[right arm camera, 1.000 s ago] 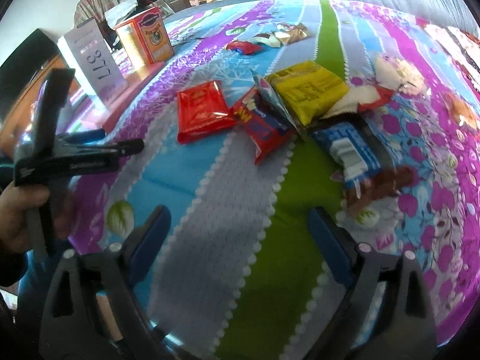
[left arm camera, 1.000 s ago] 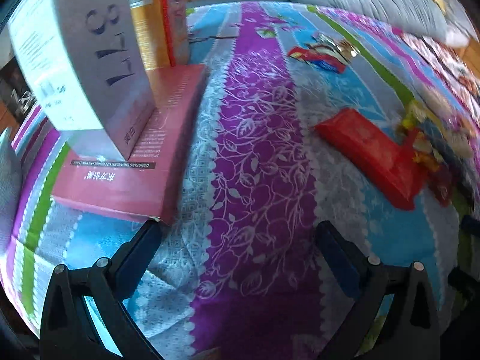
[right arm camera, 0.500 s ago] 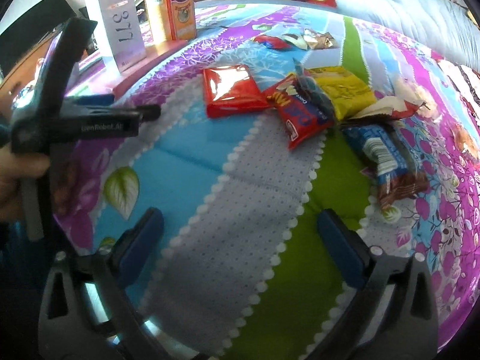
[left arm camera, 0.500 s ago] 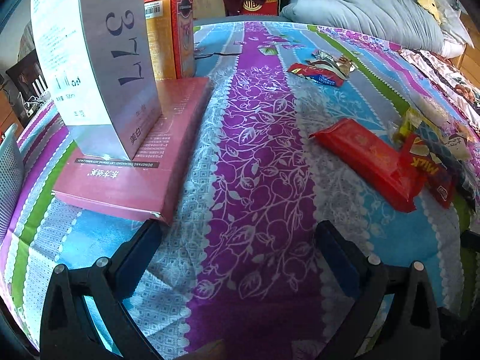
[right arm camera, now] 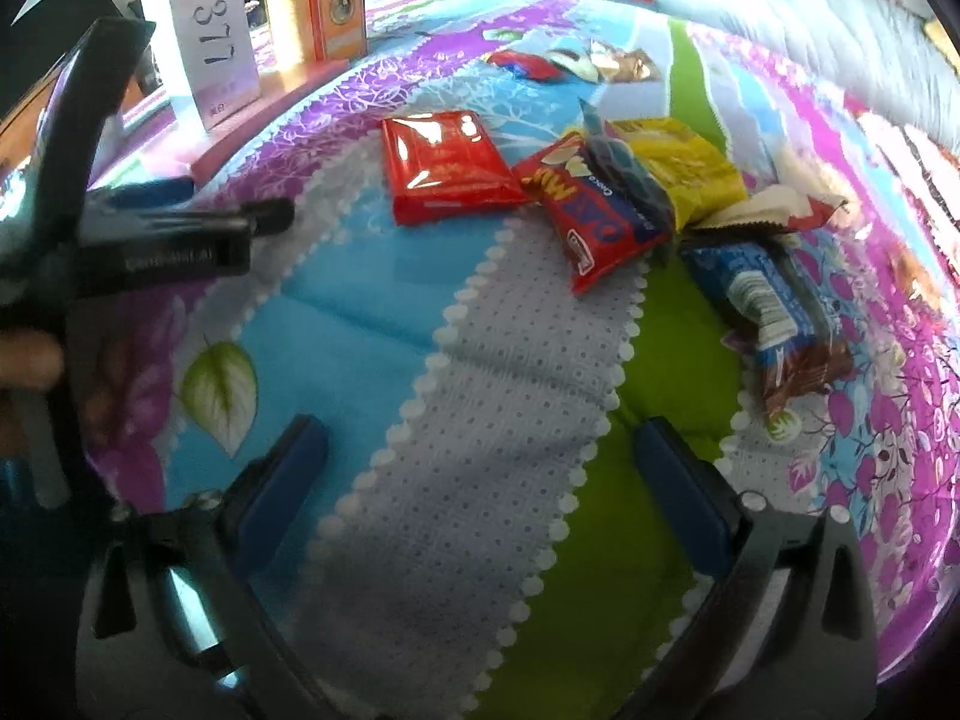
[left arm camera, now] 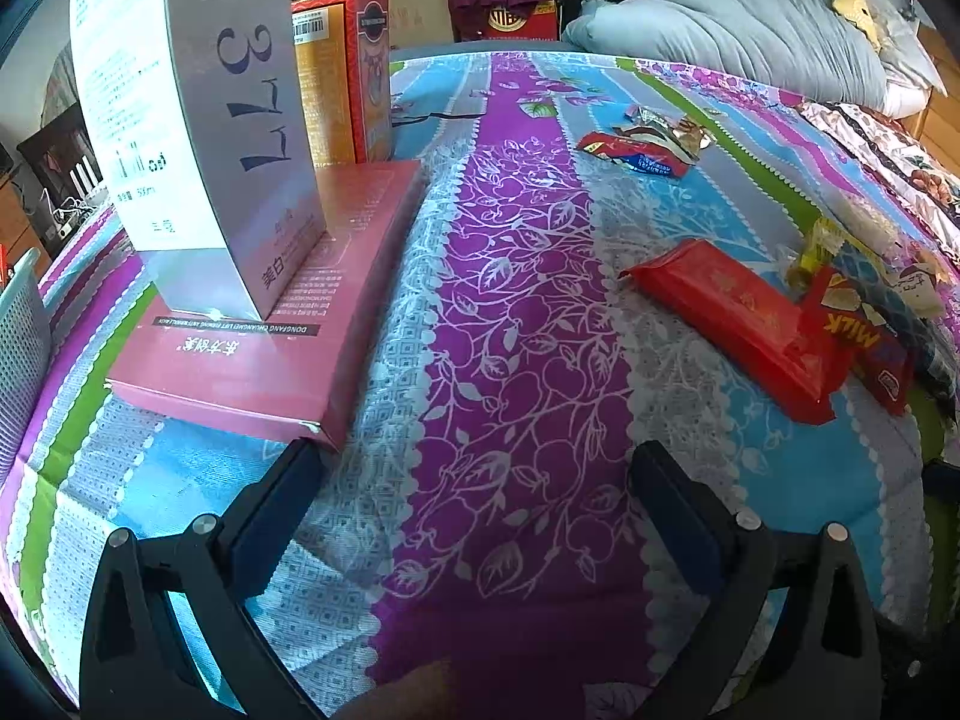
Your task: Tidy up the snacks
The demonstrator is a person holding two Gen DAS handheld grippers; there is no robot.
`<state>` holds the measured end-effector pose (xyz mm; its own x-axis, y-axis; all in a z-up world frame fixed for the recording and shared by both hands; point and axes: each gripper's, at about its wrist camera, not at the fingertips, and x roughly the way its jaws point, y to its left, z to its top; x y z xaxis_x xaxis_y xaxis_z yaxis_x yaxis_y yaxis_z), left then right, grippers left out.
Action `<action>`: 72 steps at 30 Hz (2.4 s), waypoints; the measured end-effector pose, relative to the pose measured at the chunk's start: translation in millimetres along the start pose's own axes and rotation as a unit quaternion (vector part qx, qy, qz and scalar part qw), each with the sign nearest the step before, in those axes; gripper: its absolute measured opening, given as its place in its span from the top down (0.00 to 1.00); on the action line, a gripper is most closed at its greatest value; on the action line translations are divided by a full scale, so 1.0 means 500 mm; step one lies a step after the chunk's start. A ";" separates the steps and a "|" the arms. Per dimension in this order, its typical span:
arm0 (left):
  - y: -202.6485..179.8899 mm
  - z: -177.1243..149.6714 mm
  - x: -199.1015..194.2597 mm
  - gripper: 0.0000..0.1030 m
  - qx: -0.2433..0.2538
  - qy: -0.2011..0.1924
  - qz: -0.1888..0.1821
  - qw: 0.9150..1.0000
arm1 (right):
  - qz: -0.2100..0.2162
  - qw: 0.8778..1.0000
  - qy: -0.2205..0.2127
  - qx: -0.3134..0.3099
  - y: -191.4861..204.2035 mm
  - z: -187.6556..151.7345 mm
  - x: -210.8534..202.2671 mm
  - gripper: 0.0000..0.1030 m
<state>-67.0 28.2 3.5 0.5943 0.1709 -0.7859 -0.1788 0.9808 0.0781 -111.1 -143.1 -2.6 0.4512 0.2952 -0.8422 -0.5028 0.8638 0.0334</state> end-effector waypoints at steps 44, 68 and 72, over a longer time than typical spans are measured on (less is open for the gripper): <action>-0.003 -0.001 -0.001 0.00 0.000 -0.004 0.002 1.000 | -0.007 0.998 -0.060 0.016 -0.009 0.022 0.027 0.00; -0.003 -0.002 -0.001 0.00 0.000 -0.004 0.002 1.000 | -0.007 0.998 -0.061 0.016 -0.009 0.021 0.027 0.00; -0.003 -0.002 -0.001 0.00 0.000 -0.004 0.002 1.000 | -0.007 0.998 -0.061 0.015 -0.010 0.021 0.027 0.00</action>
<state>-67.9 26.6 3.1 0.5994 0.1759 -0.7808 -0.1819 0.9800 0.0811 -94.9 -139.0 -8.5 0.5451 0.3282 -0.7715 -0.4735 0.8799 0.0398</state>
